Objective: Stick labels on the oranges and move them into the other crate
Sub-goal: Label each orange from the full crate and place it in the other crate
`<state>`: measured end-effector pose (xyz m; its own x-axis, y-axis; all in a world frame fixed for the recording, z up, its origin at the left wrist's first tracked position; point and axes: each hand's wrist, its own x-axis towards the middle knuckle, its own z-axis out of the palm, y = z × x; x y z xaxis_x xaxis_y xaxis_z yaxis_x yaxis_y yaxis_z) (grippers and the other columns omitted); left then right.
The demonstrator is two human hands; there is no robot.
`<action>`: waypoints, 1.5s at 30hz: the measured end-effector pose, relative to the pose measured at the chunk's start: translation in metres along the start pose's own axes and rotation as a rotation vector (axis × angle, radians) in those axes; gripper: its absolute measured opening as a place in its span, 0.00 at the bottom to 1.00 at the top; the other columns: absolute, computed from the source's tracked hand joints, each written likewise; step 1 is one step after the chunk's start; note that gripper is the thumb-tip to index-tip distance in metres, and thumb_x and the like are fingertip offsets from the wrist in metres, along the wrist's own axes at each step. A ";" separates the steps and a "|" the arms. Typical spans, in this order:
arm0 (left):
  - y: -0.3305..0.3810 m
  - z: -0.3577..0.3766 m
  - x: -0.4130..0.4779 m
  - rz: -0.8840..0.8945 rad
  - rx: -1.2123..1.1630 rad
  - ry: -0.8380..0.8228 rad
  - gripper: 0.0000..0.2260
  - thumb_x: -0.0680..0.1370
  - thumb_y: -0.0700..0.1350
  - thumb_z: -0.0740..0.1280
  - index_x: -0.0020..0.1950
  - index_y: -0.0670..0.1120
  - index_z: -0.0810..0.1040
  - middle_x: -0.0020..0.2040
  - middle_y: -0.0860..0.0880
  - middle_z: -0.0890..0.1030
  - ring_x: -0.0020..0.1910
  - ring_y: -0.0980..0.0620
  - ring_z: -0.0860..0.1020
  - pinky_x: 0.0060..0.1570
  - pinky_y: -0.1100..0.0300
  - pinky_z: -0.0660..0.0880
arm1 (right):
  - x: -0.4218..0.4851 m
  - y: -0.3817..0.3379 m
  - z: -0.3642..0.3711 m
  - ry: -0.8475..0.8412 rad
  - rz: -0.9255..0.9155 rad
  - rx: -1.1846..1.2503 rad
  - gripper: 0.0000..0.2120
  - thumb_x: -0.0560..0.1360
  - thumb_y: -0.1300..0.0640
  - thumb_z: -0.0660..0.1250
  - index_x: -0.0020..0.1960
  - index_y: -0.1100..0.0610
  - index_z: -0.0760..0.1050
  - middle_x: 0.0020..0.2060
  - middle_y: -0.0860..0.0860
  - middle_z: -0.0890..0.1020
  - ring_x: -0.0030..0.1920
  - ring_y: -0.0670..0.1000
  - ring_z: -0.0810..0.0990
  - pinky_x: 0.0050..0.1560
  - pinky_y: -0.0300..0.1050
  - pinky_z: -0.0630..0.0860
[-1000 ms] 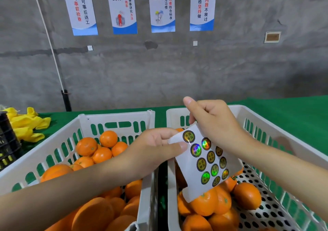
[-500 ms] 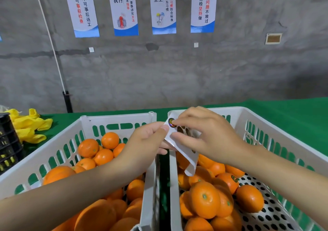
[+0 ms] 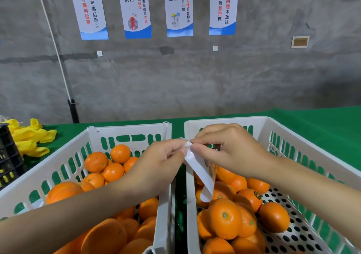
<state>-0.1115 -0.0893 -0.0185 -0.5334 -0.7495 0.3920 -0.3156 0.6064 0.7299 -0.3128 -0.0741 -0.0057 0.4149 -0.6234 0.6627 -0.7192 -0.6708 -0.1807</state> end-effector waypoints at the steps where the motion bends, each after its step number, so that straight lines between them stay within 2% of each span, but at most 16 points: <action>1: -0.001 -0.001 0.001 0.001 0.010 0.002 0.15 0.85 0.40 0.59 0.54 0.57 0.81 0.37 0.66 0.81 0.41 0.67 0.78 0.39 0.76 0.70 | 0.001 0.000 -0.001 -0.004 0.017 0.025 0.07 0.78 0.56 0.69 0.51 0.55 0.86 0.44 0.46 0.85 0.45 0.44 0.81 0.46 0.48 0.78; 5: -0.004 -0.001 0.001 -0.021 0.005 -0.002 0.14 0.85 0.42 0.59 0.59 0.57 0.81 0.42 0.62 0.83 0.44 0.63 0.80 0.42 0.71 0.74 | 0.001 0.000 0.000 0.033 0.090 0.057 0.08 0.78 0.57 0.68 0.46 0.54 0.86 0.41 0.46 0.84 0.43 0.47 0.81 0.44 0.50 0.77; 8: -0.004 -0.001 0.002 -0.049 -0.029 -0.016 0.16 0.85 0.42 0.58 0.66 0.58 0.77 0.50 0.57 0.85 0.53 0.59 0.82 0.59 0.57 0.78 | 0.001 0.001 0.000 0.125 0.145 0.045 0.08 0.79 0.55 0.66 0.45 0.54 0.84 0.41 0.45 0.82 0.43 0.46 0.79 0.43 0.52 0.77; 11: -0.005 -0.002 0.002 -0.095 -0.032 -0.111 0.20 0.85 0.41 0.57 0.74 0.59 0.67 0.48 0.52 0.87 0.55 0.57 0.83 0.69 0.45 0.71 | 0.002 0.001 -0.002 0.262 0.156 0.041 0.09 0.80 0.55 0.64 0.47 0.54 0.82 0.43 0.46 0.81 0.47 0.48 0.78 0.45 0.53 0.76; 15: 0.000 -0.004 -0.001 -0.054 -0.145 -0.264 0.18 0.85 0.41 0.56 0.68 0.58 0.75 0.58 0.51 0.84 0.59 0.51 0.82 0.64 0.50 0.77 | 0.003 -0.002 -0.001 0.330 0.146 -0.010 0.10 0.81 0.54 0.61 0.52 0.54 0.81 0.50 0.46 0.79 0.55 0.48 0.76 0.56 0.47 0.72; 18: 0.001 -0.003 -0.002 -0.047 -0.223 -0.316 0.16 0.82 0.44 0.58 0.67 0.50 0.77 0.57 0.52 0.85 0.58 0.53 0.82 0.61 0.55 0.77 | 0.003 -0.008 0.002 0.297 0.114 -0.050 0.13 0.82 0.51 0.57 0.51 0.52 0.80 0.49 0.45 0.81 0.54 0.44 0.75 0.59 0.37 0.64; 20: 0.003 -0.001 -0.002 -0.032 -0.273 -0.310 0.15 0.80 0.44 0.59 0.64 0.49 0.79 0.51 0.54 0.86 0.51 0.57 0.83 0.54 0.61 0.77 | 0.002 -0.010 0.002 0.252 0.159 -0.009 0.13 0.82 0.49 0.54 0.49 0.50 0.77 0.40 0.45 0.82 0.46 0.45 0.75 0.52 0.34 0.66; 22: 0.003 -0.002 -0.001 -0.014 -0.296 -0.258 0.14 0.79 0.43 0.60 0.59 0.49 0.81 0.46 0.52 0.86 0.45 0.55 0.83 0.49 0.58 0.78 | 0.000 -0.010 0.004 0.207 0.212 0.073 0.12 0.83 0.48 0.53 0.49 0.49 0.73 0.31 0.48 0.78 0.36 0.48 0.74 0.39 0.43 0.69; 24: 0.004 -0.005 0.001 -0.007 -0.320 -0.237 0.14 0.78 0.43 0.60 0.59 0.48 0.82 0.47 0.50 0.86 0.45 0.52 0.83 0.51 0.52 0.79 | 0.000 -0.010 0.006 0.184 0.222 0.116 0.10 0.84 0.48 0.53 0.50 0.49 0.71 0.27 0.50 0.74 0.30 0.50 0.72 0.31 0.50 0.66; 27: 0.005 -0.012 0.003 0.041 -0.273 -0.231 0.12 0.79 0.46 0.61 0.55 0.50 0.83 0.43 0.54 0.85 0.41 0.58 0.82 0.46 0.61 0.79 | 0.001 -0.010 0.007 0.169 0.215 0.113 0.10 0.83 0.47 0.53 0.48 0.48 0.71 0.27 0.51 0.74 0.27 0.50 0.70 0.29 0.49 0.64; 30: -0.003 -0.025 0.015 -0.017 -0.259 -0.081 0.13 0.79 0.51 0.60 0.48 0.50 0.84 0.40 0.50 0.86 0.36 0.55 0.82 0.39 0.63 0.77 | 0.001 -0.008 0.004 0.163 0.205 0.135 0.09 0.81 0.46 0.56 0.47 0.47 0.72 0.24 0.49 0.73 0.24 0.48 0.67 0.26 0.40 0.60; 33: -0.026 -0.051 0.029 -0.046 0.075 -0.030 0.12 0.83 0.47 0.61 0.46 0.49 0.84 0.38 0.50 0.86 0.35 0.55 0.80 0.38 0.60 0.78 | 0.000 -0.006 0.002 0.155 0.196 0.164 0.08 0.80 0.48 0.59 0.48 0.49 0.74 0.21 0.47 0.71 0.23 0.46 0.66 0.26 0.36 0.61; 36: -0.059 -0.077 0.033 -0.173 0.668 -0.276 0.11 0.83 0.52 0.61 0.49 0.51 0.82 0.44 0.55 0.84 0.44 0.54 0.80 0.50 0.54 0.78 | 0.000 -0.008 0.004 0.154 0.198 0.153 0.08 0.79 0.48 0.60 0.49 0.49 0.76 0.21 0.46 0.70 0.23 0.46 0.67 0.28 0.36 0.62; 38: -0.080 -0.082 0.030 -0.364 0.874 -0.525 0.11 0.81 0.58 0.62 0.50 0.53 0.79 0.46 0.54 0.81 0.47 0.50 0.78 0.51 0.52 0.77 | 0.000 -0.009 0.004 0.143 0.208 0.145 0.08 0.79 0.48 0.60 0.50 0.49 0.77 0.21 0.45 0.70 0.23 0.46 0.67 0.28 0.35 0.63; 42: -0.092 -0.068 0.016 -0.572 0.823 -0.886 0.17 0.79 0.62 0.62 0.41 0.49 0.72 0.35 0.48 0.70 0.32 0.47 0.65 0.35 0.53 0.65 | -0.002 -0.011 0.004 0.111 0.208 0.123 0.07 0.79 0.49 0.61 0.52 0.47 0.77 0.21 0.45 0.70 0.23 0.46 0.67 0.27 0.39 0.63; 45: -0.090 -0.053 0.011 -0.574 0.805 -0.972 0.18 0.82 0.58 0.63 0.54 0.44 0.79 0.42 0.46 0.74 0.35 0.50 0.68 0.38 0.56 0.67 | -0.003 -0.011 0.005 0.096 0.205 0.116 0.08 0.79 0.48 0.61 0.52 0.47 0.77 0.21 0.44 0.70 0.23 0.45 0.67 0.27 0.38 0.63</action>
<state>-0.0471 -0.1657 -0.0499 -0.3979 -0.6614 -0.6358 -0.8586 0.5127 0.0040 -0.3030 -0.0668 -0.0091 0.2082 -0.7143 0.6681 -0.7117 -0.5792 -0.3975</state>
